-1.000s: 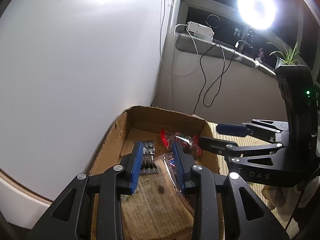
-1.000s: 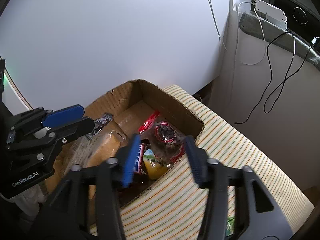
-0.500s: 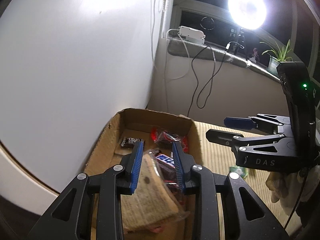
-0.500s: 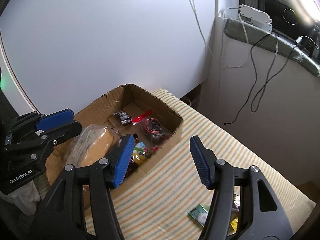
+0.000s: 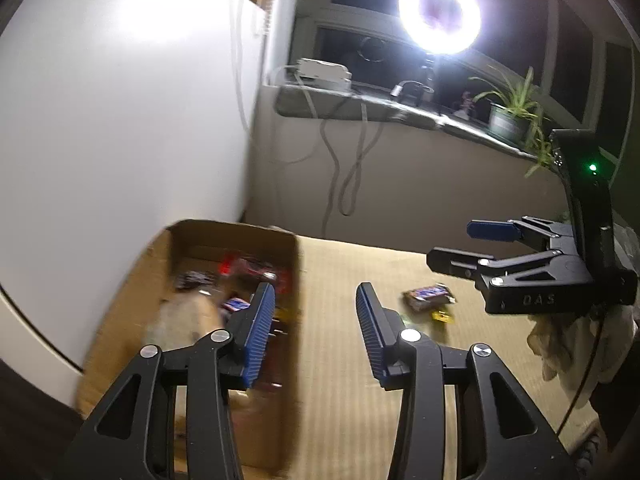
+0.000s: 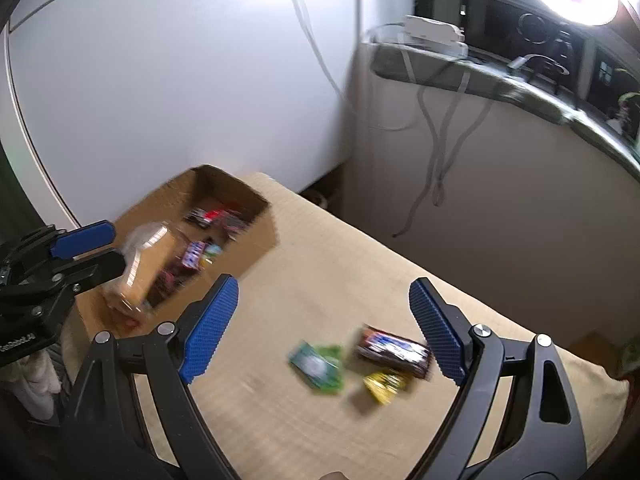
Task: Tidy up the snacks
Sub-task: 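Move both tools back to the bed toward the remaining snacks, then grasp the green mint candy with the left tool while the right grasps the chocolate bar, then carry both snacks into the cardboard box and open both tools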
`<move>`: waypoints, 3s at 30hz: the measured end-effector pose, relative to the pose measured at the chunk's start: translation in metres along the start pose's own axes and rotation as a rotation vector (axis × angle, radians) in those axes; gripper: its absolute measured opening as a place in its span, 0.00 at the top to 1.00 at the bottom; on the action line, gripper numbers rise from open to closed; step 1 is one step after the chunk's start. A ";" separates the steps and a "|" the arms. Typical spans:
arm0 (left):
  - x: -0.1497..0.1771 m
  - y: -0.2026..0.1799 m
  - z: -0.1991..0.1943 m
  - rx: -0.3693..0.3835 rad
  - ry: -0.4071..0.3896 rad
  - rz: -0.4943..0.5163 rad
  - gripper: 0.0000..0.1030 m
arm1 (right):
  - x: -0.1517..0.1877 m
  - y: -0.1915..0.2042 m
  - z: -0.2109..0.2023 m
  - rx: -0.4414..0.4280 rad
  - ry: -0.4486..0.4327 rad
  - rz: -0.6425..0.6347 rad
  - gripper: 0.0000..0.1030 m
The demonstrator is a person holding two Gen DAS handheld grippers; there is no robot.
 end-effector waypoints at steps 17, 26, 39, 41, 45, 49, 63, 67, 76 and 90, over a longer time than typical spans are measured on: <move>0.039 -0.078 0.043 0.117 0.125 0.034 0.60 | 0.049 -0.089 0.000 0.060 0.076 0.073 0.13; 0.052 -0.094 0.073 0.125 0.186 0.061 0.60 | 0.055 -0.078 0.031 0.018 0.149 -0.140 0.13; 0.057 -0.095 0.125 0.108 0.250 0.064 0.55 | 0.051 -0.069 0.077 -0.032 0.194 -0.309 0.13; 0.056 -0.096 0.130 0.109 0.258 0.071 0.55 | 0.051 -0.068 0.084 -0.041 0.202 -0.320 0.13; 0.058 -0.102 0.136 0.100 0.267 0.090 0.55 | 0.053 -0.068 0.094 -0.063 0.220 -0.321 0.13; 0.057 -0.103 0.139 0.108 0.271 0.083 0.55 | 0.057 -0.067 0.099 -0.089 0.234 -0.319 0.23; 0.056 -0.098 0.136 0.108 0.259 0.080 0.68 | 0.066 -0.065 0.100 -0.119 0.263 -0.286 0.71; 0.056 -0.099 0.134 0.105 0.255 0.084 0.69 | 0.067 -0.070 0.097 -0.097 0.256 -0.267 0.71; 0.051 -0.094 0.119 0.103 0.218 0.079 0.69 | 0.062 -0.078 0.079 -0.080 0.207 -0.213 0.71; 0.034 -0.071 0.059 0.069 0.118 0.063 0.69 | 0.032 -0.049 0.048 -0.080 0.129 -0.193 0.71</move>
Point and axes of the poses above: each gripper's, at about its wrist camera, not at the fingertips, and z roughly the way its jaws point, y to its left, x to its underside, the point moved 6 cm from there along z, roughly the way its jaws point, and after that the axes turned 5 degrees about z, right-handed, at the moved point
